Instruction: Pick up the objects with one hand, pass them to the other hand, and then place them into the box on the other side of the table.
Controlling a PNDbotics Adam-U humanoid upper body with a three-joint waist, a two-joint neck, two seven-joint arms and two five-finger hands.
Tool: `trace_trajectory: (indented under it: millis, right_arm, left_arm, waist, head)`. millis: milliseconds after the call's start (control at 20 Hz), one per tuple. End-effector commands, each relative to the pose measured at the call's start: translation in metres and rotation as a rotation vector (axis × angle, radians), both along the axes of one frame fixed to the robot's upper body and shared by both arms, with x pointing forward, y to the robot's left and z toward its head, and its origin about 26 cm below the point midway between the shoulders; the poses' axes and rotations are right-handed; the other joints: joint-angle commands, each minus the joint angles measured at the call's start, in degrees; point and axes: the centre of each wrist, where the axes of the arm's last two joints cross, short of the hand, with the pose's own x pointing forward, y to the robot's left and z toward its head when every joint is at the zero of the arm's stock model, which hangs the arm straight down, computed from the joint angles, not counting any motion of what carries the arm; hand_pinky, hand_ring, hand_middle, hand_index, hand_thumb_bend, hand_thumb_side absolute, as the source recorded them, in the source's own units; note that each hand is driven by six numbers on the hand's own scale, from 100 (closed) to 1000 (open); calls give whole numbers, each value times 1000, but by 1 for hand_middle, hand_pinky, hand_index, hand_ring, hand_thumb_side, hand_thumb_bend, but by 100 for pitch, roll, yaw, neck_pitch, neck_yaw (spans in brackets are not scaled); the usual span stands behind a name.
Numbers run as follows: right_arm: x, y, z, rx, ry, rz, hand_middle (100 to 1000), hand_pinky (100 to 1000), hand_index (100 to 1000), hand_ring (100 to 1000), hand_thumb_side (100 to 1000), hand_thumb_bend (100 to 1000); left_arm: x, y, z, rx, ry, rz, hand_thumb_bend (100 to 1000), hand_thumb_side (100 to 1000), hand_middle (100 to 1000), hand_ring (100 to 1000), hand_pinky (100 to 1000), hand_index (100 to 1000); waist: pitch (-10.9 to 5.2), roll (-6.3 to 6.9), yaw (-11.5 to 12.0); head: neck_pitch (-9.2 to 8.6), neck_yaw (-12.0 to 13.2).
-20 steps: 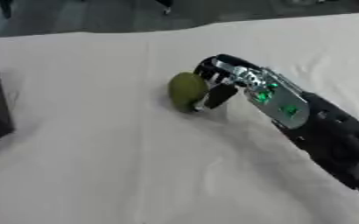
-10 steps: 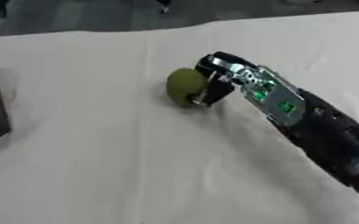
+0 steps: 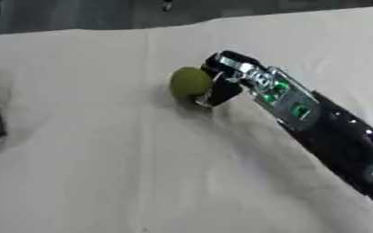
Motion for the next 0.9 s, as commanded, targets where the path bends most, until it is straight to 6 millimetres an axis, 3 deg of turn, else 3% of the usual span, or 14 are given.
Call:
trace_trajectory:
  millis: [50,550,900]
  right_arm:
    - [-13,4,22,11,-72,20,440,703,497,699,100,319]
    - [-35,23,29,37,-112,72,443,701,518,701,100,303]
    - [-46,35,27,65,-158,92,440,700,518,702,100,302]
  left_arm:
    - [-3,8,11,32,-36,23,756,497,780,721,796,791]
    - [-3,8,13,84,-29,35,779,443,776,724,797,788]
    - [-2,-2,16,149,-1,-20,797,408,775,729,798,794]
  waist:
    - [-302,66,-35]
    - [-534,67,-217]
    - [-622,53,-322]
  head:
    - [63,59]
    - [232,259]
    - [285,415]
